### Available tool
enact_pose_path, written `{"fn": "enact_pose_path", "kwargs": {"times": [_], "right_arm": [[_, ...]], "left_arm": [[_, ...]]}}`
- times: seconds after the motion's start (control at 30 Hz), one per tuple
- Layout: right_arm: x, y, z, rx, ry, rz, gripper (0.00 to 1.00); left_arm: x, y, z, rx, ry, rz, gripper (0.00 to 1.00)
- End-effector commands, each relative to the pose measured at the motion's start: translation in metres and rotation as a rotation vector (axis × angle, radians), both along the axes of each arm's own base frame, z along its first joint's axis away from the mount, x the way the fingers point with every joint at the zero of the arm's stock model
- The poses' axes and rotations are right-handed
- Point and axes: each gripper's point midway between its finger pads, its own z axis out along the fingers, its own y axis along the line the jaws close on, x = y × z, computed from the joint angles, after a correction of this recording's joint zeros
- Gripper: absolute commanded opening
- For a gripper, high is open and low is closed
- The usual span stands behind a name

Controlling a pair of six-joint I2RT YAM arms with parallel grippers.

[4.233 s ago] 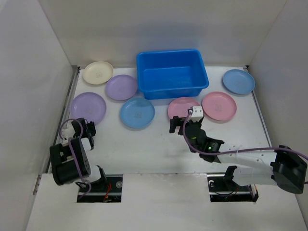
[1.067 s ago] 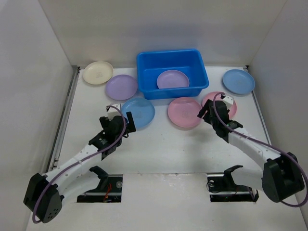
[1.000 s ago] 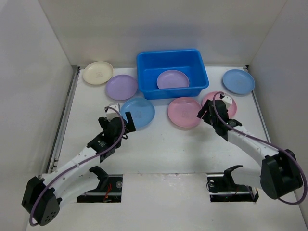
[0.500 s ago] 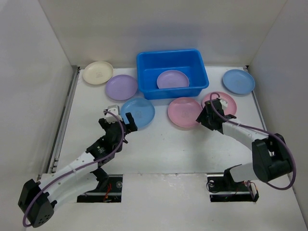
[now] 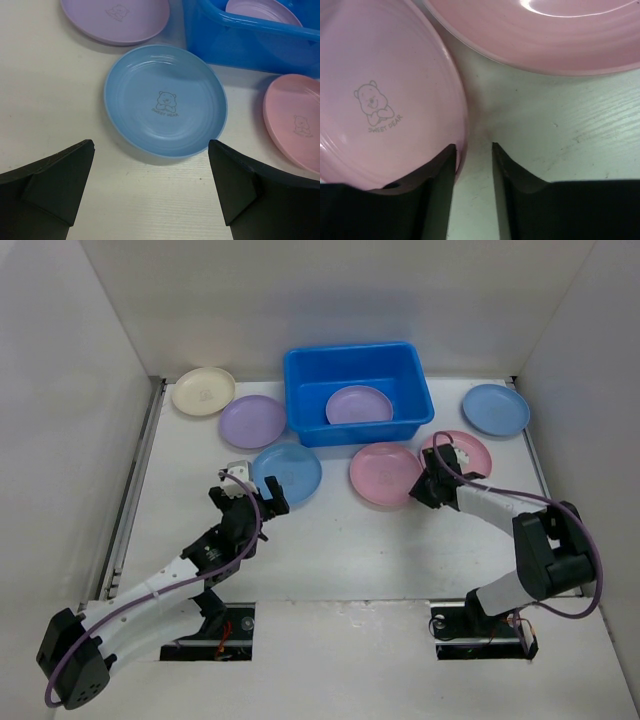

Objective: Place the plates into the plastic bin on the countertop

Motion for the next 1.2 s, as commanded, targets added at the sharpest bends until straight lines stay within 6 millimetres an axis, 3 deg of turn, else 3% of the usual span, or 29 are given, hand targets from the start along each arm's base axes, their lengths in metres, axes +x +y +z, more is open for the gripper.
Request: {"fn": "enact_pose_path", "kwargs": {"times": [0.0,0.2,0.33,0.43,0.57,0.7,0.8,0.87,0.93,1.03,1.17], "right_arm": [[0.012,0.006,0.012,0.025,-0.027,-0.008,0.32],[0.014,0.006,0.013,0.025,-0.036,-0.001,0.04],[0.008,0.008,0.016,0.013,-0.046,0.017,0.00],[-0.008,0.016,0.029,0.019,-0.083,0.049,0.00],[-0.041,0.025,0.069,0.015,-0.173,0.081,0.00],[-0.069,0.025,0.128,0.027,-0.282,0.094,0.00],[-0.076,0.019,0.177,0.023,-0.376,0.082,0.00],[-0.071,0.013,0.208,-0.001,-0.437,0.069,0.00],[-0.053,0.005,0.235,-0.050,-0.489,0.057,0.00],[-0.009,-0.001,0.272,-0.080,-0.564,0.047,0.01],[0.057,0.000,0.300,-0.091,-0.615,0.061,0.01]], "left_arm": [[0.002,0.001,0.008,-0.016,-0.039,0.015,1.00],[0.000,0.002,0.008,-0.022,-0.044,0.013,1.00],[0.000,0.001,0.006,-0.014,-0.036,0.008,1.00],[-0.001,0.003,0.006,-0.014,-0.039,0.014,1.00],[-0.002,0.005,0.009,-0.024,-0.052,0.020,1.00],[-0.002,0.006,0.010,-0.026,-0.057,0.026,1.00],[-0.002,0.006,0.009,-0.022,-0.053,0.024,1.00],[-0.001,0.006,0.008,-0.016,-0.047,0.027,1.00],[-0.001,0.006,0.009,-0.017,-0.049,0.027,1.00],[-0.002,0.007,0.009,-0.022,-0.052,0.029,1.00],[-0.002,0.006,0.006,-0.019,-0.046,0.027,1.00]]}}
